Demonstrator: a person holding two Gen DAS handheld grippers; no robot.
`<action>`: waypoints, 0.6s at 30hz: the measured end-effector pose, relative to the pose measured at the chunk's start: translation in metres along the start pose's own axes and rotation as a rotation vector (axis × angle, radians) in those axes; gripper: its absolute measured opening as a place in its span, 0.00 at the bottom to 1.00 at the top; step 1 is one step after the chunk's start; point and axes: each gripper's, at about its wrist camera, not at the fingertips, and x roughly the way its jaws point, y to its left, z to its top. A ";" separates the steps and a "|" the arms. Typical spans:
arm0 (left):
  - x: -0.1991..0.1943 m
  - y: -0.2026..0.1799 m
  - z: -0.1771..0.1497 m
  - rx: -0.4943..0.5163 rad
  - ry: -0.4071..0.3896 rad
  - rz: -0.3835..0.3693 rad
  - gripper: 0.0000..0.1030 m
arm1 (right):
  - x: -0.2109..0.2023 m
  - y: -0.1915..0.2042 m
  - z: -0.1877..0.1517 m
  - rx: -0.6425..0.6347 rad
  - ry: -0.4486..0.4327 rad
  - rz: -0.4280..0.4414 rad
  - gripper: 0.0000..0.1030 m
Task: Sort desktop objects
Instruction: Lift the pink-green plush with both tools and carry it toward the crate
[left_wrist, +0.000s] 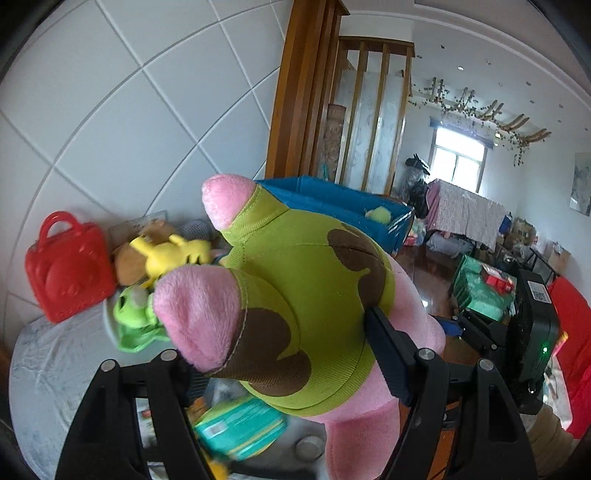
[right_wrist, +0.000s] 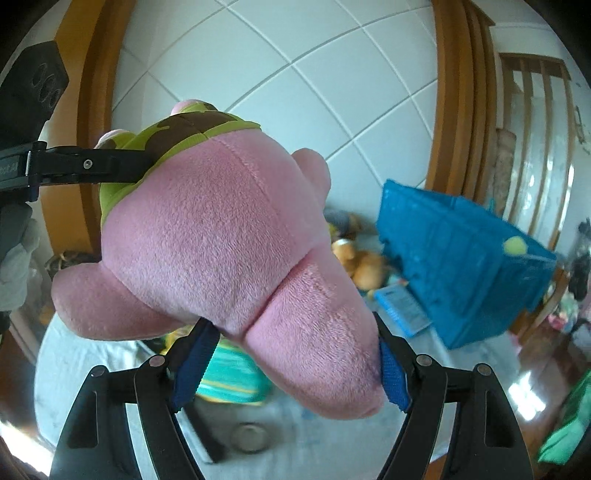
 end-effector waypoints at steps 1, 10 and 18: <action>0.006 -0.009 0.005 -0.002 -0.005 0.003 0.73 | -0.001 -0.014 0.002 -0.006 -0.004 0.002 0.77; 0.069 -0.068 0.058 0.031 -0.036 0.022 0.73 | 0.000 -0.121 0.025 -0.026 -0.055 0.010 0.77; 0.139 -0.086 0.116 0.067 -0.068 -0.006 0.73 | 0.039 -0.204 0.059 -0.023 -0.098 -0.028 0.77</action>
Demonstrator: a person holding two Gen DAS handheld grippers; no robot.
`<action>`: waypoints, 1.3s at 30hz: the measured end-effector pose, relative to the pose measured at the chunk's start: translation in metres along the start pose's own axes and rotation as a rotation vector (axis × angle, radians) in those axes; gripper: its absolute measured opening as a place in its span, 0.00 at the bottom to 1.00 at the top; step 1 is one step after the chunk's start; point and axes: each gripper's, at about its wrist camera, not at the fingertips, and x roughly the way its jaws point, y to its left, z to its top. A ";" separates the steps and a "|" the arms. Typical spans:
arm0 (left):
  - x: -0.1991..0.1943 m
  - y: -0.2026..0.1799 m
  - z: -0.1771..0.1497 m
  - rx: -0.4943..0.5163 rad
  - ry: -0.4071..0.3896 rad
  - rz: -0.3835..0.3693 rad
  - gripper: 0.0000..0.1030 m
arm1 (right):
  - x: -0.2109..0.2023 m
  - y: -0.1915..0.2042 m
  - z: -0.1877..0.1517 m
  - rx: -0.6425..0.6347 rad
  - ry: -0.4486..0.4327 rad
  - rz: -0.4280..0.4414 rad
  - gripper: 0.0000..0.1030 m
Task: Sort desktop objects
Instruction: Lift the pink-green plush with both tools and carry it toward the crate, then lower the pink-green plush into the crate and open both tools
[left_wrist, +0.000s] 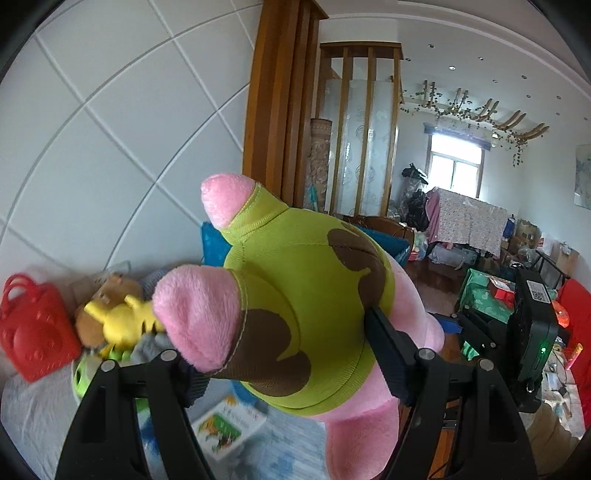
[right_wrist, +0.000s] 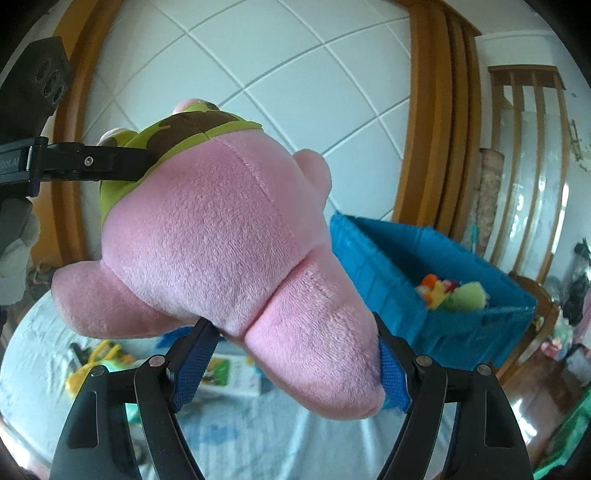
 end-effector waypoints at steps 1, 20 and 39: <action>0.009 -0.002 0.009 0.003 -0.005 -0.008 0.73 | 0.004 -0.009 0.005 0.000 -0.005 -0.008 0.77; 0.303 -0.102 0.138 -0.033 0.028 0.023 0.73 | 0.138 -0.322 0.053 -0.050 0.023 0.003 0.77; 0.488 -0.068 0.131 -0.229 0.346 0.198 0.80 | 0.285 -0.432 0.035 -0.119 0.335 0.140 0.77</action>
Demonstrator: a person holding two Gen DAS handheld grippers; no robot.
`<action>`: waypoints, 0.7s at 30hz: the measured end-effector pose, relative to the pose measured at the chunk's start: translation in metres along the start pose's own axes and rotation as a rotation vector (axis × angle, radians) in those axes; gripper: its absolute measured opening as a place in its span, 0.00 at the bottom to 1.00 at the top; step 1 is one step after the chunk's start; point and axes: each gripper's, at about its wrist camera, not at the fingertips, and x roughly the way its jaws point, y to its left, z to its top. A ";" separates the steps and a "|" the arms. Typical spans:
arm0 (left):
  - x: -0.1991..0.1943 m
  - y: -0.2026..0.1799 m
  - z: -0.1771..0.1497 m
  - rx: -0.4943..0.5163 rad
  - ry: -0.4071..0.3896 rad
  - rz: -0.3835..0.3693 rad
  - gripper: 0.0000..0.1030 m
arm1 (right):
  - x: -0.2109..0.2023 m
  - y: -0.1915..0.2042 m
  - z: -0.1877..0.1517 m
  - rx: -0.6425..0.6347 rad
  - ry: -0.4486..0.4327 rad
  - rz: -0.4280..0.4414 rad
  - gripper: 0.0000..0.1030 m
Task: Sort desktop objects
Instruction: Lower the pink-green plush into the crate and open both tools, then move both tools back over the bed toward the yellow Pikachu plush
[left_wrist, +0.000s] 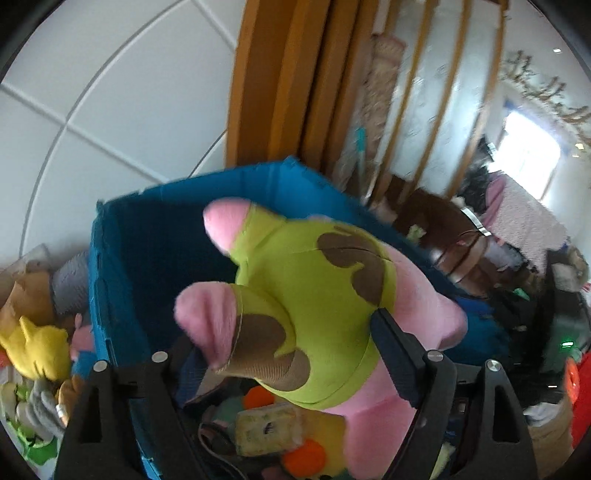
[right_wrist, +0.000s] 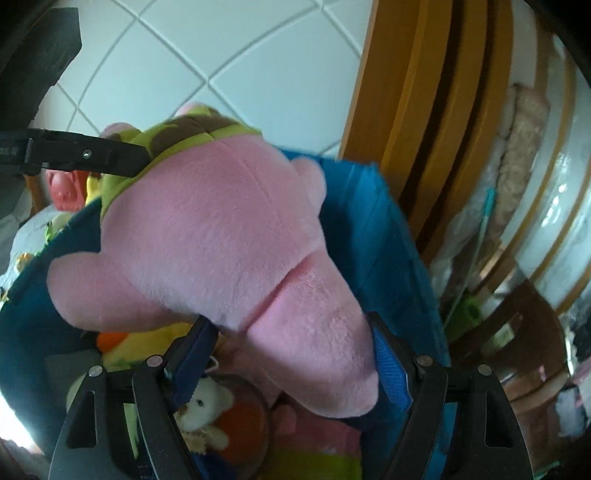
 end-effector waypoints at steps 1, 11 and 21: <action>0.004 0.000 0.000 -0.001 0.013 0.012 0.80 | 0.000 0.000 0.001 -0.001 0.006 -0.001 0.77; -0.003 -0.003 0.001 0.037 0.027 0.138 0.85 | 0.008 -0.013 0.008 0.036 0.015 -0.004 0.89; -0.030 0.008 -0.010 0.053 -0.016 0.194 0.86 | -0.011 0.005 0.015 0.047 -0.038 -0.008 1.00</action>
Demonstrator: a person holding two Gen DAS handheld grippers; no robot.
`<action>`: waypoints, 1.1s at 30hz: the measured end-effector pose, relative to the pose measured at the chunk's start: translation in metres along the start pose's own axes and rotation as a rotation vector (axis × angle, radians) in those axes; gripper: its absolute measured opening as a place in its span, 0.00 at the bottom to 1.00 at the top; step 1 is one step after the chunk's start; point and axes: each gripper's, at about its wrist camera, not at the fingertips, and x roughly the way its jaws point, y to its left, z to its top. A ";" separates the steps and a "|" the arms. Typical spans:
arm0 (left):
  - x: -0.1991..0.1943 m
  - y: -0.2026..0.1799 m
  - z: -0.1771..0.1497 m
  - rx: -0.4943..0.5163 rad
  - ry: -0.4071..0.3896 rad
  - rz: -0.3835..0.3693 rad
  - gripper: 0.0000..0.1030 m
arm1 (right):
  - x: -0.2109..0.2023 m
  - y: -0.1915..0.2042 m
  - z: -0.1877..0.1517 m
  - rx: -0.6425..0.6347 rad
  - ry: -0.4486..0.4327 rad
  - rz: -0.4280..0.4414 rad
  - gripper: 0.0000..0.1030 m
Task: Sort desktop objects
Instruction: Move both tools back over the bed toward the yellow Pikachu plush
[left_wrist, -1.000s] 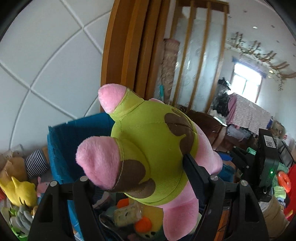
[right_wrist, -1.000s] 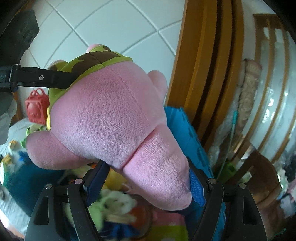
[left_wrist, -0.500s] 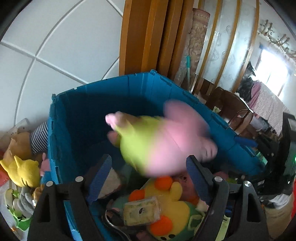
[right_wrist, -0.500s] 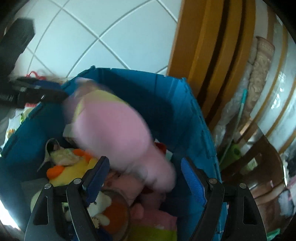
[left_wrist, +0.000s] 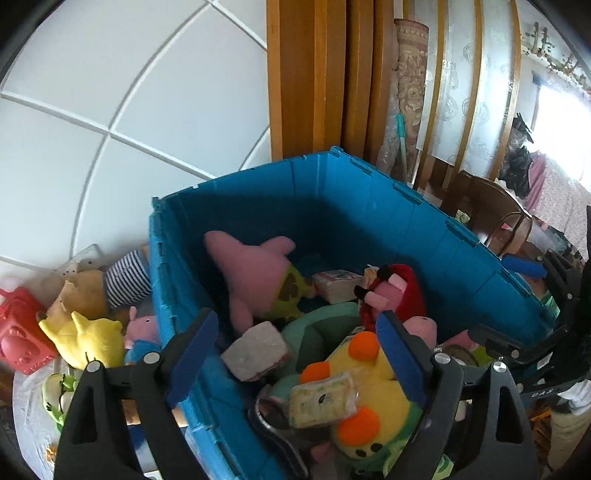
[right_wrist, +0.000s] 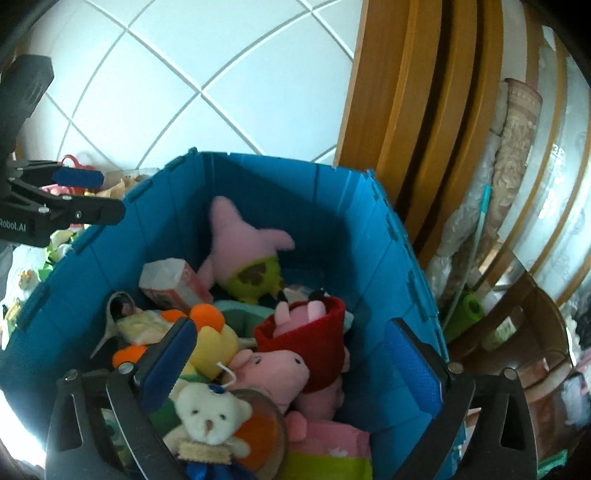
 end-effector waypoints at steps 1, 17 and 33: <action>-0.005 0.002 -0.002 -0.005 -0.010 0.003 0.86 | -0.003 0.002 0.001 0.003 -0.006 -0.001 1.00; -0.050 0.029 -0.030 -0.032 -0.058 0.026 0.86 | -0.022 0.039 0.002 -0.003 -0.040 0.022 1.00; -0.140 0.185 -0.133 -0.197 -0.050 0.309 0.94 | -0.067 0.128 0.022 0.087 -0.231 0.256 1.00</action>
